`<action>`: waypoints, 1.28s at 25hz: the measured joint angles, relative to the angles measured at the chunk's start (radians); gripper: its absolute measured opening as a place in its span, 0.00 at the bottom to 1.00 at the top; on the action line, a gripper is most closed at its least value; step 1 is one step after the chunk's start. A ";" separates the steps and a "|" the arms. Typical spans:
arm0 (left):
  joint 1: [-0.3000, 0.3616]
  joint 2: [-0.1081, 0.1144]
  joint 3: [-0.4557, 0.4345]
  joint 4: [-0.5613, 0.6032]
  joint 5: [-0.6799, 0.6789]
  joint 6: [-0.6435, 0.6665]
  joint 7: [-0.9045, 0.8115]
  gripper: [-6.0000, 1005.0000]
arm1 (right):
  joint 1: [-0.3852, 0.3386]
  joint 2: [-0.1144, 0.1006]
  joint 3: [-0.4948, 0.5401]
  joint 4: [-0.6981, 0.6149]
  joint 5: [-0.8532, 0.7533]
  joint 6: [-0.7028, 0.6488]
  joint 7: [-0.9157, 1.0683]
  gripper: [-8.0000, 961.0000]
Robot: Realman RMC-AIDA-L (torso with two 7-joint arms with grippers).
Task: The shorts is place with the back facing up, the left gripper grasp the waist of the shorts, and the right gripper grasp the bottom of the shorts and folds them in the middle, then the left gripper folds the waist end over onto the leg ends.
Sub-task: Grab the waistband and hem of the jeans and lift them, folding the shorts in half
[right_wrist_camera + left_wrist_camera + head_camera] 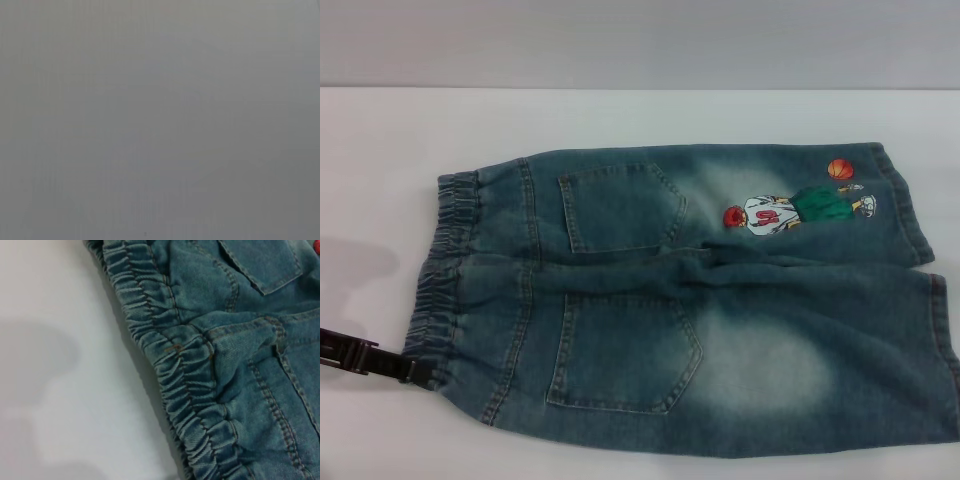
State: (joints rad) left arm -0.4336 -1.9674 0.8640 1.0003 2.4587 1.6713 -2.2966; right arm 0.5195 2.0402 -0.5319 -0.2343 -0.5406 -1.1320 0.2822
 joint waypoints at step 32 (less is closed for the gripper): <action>-0.084 -0.033 0.012 -0.014 0.048 0.017 0.007 0.71 | -0.030 0.006 0.004 0.001 0.007 -0.008 0.000 0.68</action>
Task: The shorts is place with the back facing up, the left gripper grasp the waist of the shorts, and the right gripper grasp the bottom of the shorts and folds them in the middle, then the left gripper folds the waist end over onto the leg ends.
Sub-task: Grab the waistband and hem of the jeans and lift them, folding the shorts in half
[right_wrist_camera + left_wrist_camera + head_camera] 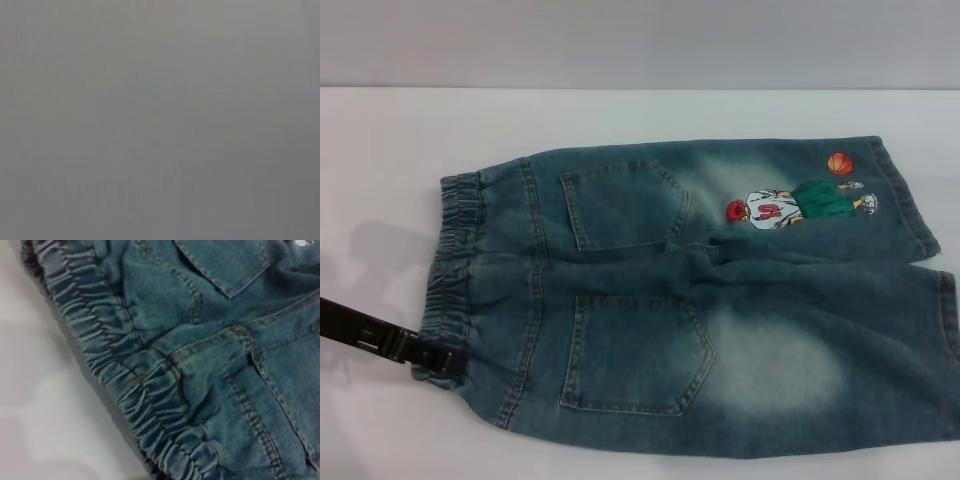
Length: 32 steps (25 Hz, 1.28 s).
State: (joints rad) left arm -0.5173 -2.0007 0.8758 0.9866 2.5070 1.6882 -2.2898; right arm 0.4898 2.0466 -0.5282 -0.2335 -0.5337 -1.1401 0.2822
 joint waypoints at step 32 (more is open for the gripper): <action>-0.011 -0.009 0.001 0.026 0.051 0.003 -0.002 0.14 | -0.011 0.004 0.007 0.002 0.000 -0.002 0.000 0.68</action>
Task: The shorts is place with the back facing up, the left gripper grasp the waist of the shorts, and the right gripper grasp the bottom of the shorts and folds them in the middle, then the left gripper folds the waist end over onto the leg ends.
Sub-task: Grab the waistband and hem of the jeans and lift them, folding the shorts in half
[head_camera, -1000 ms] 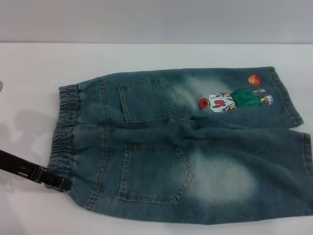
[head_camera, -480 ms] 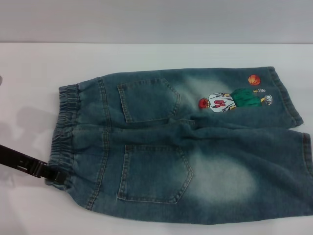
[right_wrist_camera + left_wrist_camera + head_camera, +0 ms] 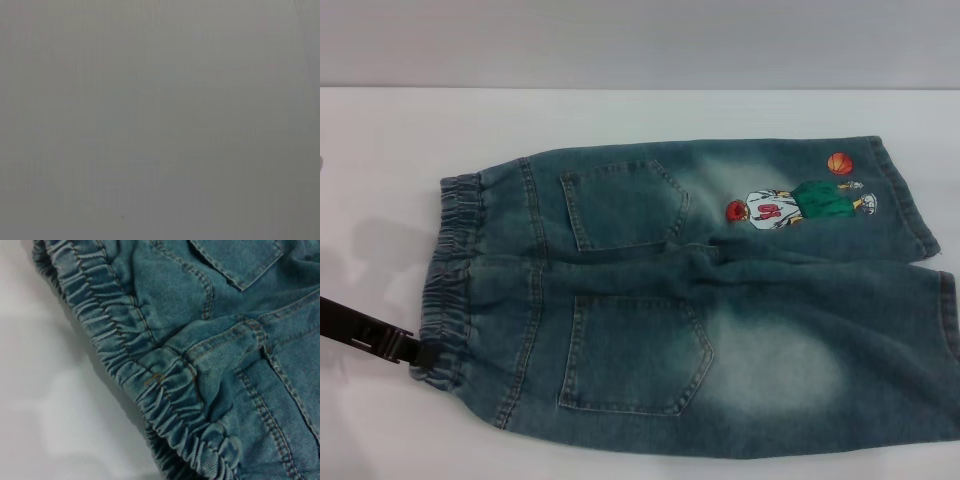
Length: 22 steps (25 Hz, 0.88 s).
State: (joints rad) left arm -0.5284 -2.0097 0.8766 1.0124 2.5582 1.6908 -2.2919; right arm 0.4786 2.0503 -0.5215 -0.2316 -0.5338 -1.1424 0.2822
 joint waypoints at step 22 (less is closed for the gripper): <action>-0.084 -0.017 -0.012 -0.002 0.000 -0.058 -0.012 0.05 | -0.006 -0.057 -0.088 -0.503 -0.994 -0.226 1.177 0.68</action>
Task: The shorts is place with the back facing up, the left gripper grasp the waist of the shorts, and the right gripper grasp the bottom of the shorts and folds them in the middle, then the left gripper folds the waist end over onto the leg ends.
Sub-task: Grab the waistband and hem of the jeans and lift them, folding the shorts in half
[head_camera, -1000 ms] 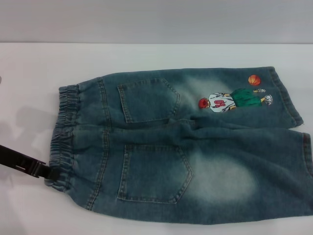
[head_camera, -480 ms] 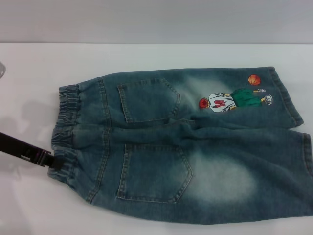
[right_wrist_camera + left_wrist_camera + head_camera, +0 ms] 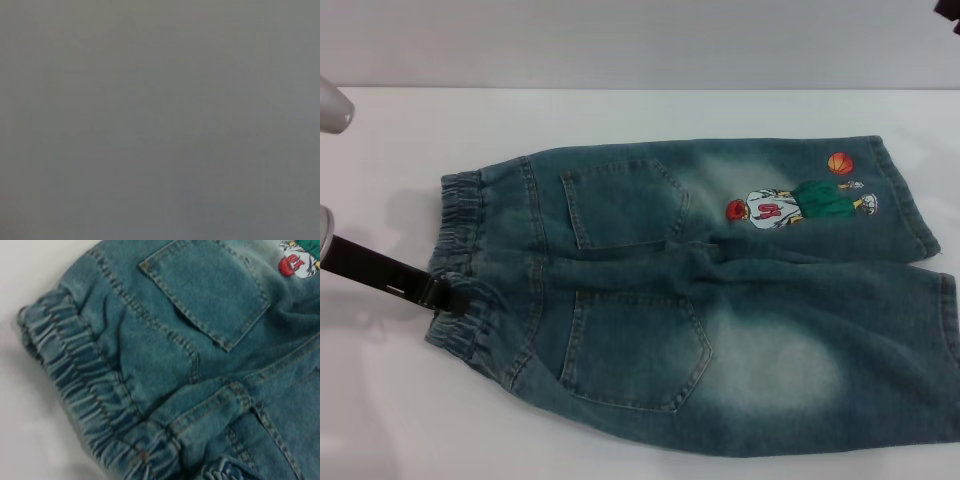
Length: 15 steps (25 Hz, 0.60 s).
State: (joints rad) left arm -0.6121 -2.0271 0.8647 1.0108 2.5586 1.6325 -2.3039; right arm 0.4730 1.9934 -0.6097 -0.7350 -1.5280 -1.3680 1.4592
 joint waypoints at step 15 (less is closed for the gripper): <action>-0.005 -0.016 0.006 -0.003 -0.007 -0.047 0.004 0.06 | 0.143 -0.128 0.210 -0.301 -0.650 -0.633 0.509 0.68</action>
State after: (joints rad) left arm -0.6175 -2.0432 0.8705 1.0083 2.5514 1.5857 -2.2996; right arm 0.6164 1.8655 -0.3997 -1.0363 -2.1781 -2.0007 1.9677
